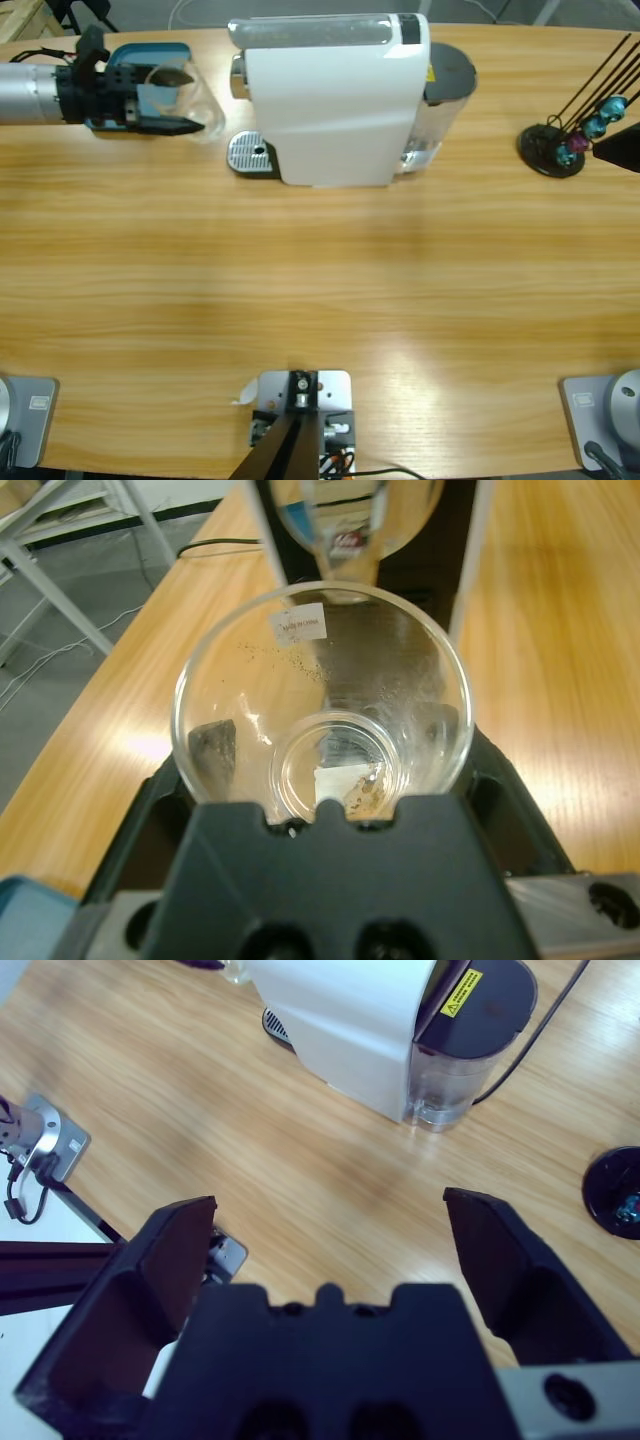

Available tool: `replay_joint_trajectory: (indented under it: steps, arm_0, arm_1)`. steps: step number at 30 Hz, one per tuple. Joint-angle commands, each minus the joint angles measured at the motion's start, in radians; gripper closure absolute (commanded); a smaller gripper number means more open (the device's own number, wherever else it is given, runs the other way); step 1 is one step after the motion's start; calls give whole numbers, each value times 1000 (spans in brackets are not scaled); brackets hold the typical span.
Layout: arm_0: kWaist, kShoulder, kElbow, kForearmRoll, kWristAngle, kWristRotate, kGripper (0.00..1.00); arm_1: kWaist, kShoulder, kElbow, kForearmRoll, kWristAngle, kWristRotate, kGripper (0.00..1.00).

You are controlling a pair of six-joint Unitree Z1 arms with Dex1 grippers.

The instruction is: Pour coffee

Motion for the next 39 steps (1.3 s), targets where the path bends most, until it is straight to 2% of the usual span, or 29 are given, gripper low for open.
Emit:
replay_joint_trajectory:
  steps: [1,4,9,17,20,30,39]
  arm_0:
    - [-111,45,-19,42,160,8,1000]
    - [-144,46,-34,75,239,8,1000]
    - [-150,49,-47,93,255,7,1000]
    - [-202,78,-169,276,331,9,1000]
    - [-220,79,-174,306,361,10,1000]
    - [-235,79,-180,338,379,12,1000]
    - [-291,109,-255,438,427,11,1000]
  arm_1:
    - [9,7,57,-23,-28,-9,0]
    - [9,3,62,-25,-30,-8,0]
    - [9,2,65,-29,-42,-8,0]
    - [8,2,64,-32,-46,-6,0]
    - [6,2,63,-32,-49,-6,0]
    - [3,0,63,-32,-48,-6,0]
    - [3,1,71,-33,-46,-4,0]
